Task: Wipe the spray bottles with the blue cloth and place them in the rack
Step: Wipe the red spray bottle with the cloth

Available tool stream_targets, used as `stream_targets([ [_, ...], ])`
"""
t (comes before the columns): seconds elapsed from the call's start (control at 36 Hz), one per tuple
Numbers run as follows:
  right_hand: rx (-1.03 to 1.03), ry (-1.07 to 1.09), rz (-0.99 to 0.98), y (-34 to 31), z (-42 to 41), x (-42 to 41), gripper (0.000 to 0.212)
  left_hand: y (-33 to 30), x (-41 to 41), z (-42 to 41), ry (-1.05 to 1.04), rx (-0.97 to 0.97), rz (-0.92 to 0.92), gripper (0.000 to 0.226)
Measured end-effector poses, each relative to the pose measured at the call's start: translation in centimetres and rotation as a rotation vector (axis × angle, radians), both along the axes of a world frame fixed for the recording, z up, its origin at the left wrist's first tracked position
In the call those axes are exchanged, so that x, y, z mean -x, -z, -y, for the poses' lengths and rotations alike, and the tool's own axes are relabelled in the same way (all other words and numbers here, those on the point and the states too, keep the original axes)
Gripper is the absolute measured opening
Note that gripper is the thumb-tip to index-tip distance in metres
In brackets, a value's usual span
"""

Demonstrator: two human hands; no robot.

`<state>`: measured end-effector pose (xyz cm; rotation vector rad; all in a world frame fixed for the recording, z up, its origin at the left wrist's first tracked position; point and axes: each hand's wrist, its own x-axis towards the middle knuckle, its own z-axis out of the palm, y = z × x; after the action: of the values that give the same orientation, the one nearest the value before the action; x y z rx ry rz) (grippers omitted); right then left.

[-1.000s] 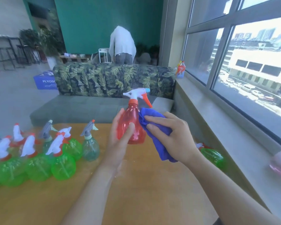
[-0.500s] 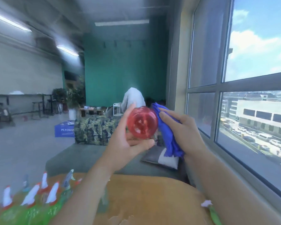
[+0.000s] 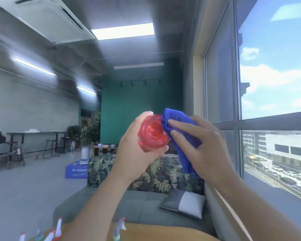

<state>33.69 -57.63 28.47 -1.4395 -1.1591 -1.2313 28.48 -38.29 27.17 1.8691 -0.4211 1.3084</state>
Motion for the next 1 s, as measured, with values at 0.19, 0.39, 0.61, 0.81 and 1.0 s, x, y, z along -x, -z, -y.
stream_targets([
  [0.19, -0.039, 0.252, 0.193, -0.5, 0.6, 0.7, 0.021, -1.3, 1.5, 0.3, -0.105, -0.068, 0.055, 0.093],
  [0.39, -0.029, 0.292, 0.264, -2.3, -0.7, 2.9, 0.02, -2.3, 2.7, 1.8, -0.177, -0.154, 0.123, 0.082],
  [0.61, 0.125, 0.289, 0.404, -1.9, -0.1, 3.6, 0.019, -3.5, 4.2, 2.1, -0.233, -0.149, 0.14, 0.08],
  [0.81, 0.059, 0.389, 0.332, -2.4, 2.0, 3.0, 0.019, -3.7, 4.3, 1.2, -0.22, -0.126, 0.116, 0.089],
  [1.0, 0.008, 0.35, 0.34, -4.0, 0.6, 4.3, 0.019, -3.6, 4.3, 2.4, -0.197, -0.147, 0.112, 0.084],
])
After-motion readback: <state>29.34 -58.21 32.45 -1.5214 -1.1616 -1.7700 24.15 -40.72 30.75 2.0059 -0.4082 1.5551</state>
